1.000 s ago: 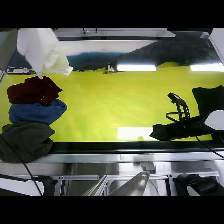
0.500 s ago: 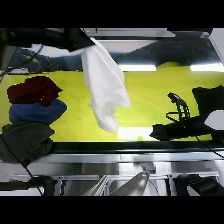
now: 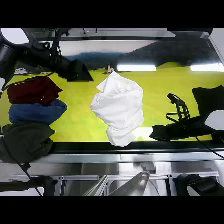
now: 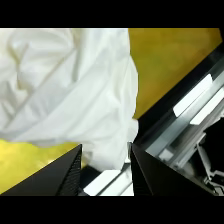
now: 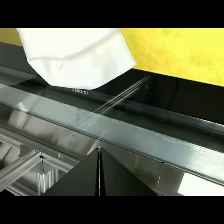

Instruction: Fold the shirts.

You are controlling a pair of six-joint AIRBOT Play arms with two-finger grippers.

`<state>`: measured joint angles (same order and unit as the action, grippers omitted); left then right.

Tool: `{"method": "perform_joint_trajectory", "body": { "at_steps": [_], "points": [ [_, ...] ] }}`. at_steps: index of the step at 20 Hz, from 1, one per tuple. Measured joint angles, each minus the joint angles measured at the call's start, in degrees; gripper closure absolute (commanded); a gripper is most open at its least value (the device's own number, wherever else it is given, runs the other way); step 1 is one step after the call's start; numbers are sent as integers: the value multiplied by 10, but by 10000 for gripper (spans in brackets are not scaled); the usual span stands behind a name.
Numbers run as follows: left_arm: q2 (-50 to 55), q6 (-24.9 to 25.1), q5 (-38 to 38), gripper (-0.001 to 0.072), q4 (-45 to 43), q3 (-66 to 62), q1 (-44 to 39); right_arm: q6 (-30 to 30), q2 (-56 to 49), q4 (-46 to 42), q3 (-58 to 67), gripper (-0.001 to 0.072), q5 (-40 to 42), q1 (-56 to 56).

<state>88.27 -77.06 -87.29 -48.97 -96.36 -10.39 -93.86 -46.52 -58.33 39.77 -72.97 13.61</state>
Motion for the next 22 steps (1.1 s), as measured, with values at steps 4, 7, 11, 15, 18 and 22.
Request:
{"method": "perform_joint_trajectory", "body": {
  "at_steps": [4,7,11,15,18,22],
  "points": [
    [-43,-6,-3,372,-14,165,-14,24,-17,2,3,254,49,-28],
    [-72,-8,54,372,-16,311,-52,58,-73,3,9,255,79,-87],
    [-86,-2,161,371,4,439,-104,153,-181,55,12,254,97,-155],
    [-85,15,240,372,49,490,-134,262,-284,153,13,255,106,-177],
    [-59,21,265,372,62,482,-150,319,-337,226,14,255,119,-181],
    [1,23,261,371,69,430,-186,358,-385,279,20,256,129,-177]
  ]
}}
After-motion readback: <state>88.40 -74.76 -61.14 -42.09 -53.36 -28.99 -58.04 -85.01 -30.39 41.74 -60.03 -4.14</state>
